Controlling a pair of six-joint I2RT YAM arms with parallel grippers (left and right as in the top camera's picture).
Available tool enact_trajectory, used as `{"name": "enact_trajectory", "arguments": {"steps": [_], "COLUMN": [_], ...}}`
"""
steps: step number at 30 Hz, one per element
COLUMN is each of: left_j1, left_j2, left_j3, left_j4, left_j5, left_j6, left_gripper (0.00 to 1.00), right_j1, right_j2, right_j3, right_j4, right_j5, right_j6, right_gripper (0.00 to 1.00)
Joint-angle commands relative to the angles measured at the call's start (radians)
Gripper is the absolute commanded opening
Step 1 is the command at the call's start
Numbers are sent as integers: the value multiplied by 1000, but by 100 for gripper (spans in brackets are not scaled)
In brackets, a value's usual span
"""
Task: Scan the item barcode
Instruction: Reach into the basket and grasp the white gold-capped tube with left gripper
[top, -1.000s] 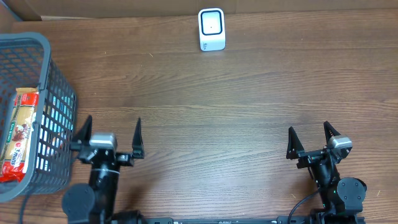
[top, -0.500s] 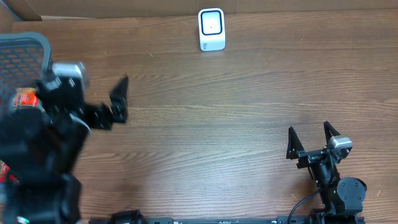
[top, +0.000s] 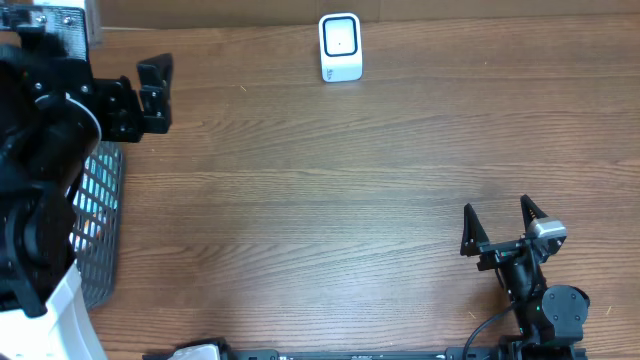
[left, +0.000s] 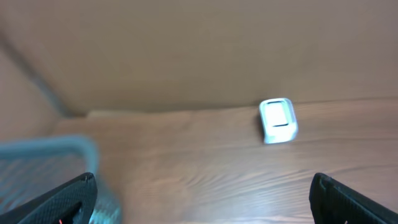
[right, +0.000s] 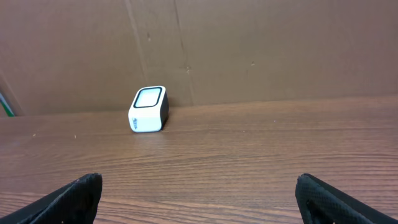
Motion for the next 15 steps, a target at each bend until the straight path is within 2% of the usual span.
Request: {"name": "enact_trajectory", "arguments": {"steps": [1, 5, 6, 9, 15], "left_j1": [89, 267, 316, 421, 495], "left_j2": [36, 65, 72, 79, 85], "left_j3": [17, 17, 17, 4, -137], "left_j4": [-16, -21, -21, -32, 18], "left_j5": [-140, -111, -95, -105, -120], "left_j6": [-106, -227, -242, -303, -266], "left_gripper": [100, 98, 95, 100, 100], "right_j1": [5, 7, 12, 22, 23], "right_j2": [-12, -12, -12, -12, -12], "right_j3": [-11, -11, -11, -11, -11], "right_j4": [4, 4, 4, 4, 4], "right_j5": [10, 10, 10, 10, 10], "right_j6": [2, 2, 2, 2, 2], "right_gripper": [100, 100, 100, 100, 100]}}
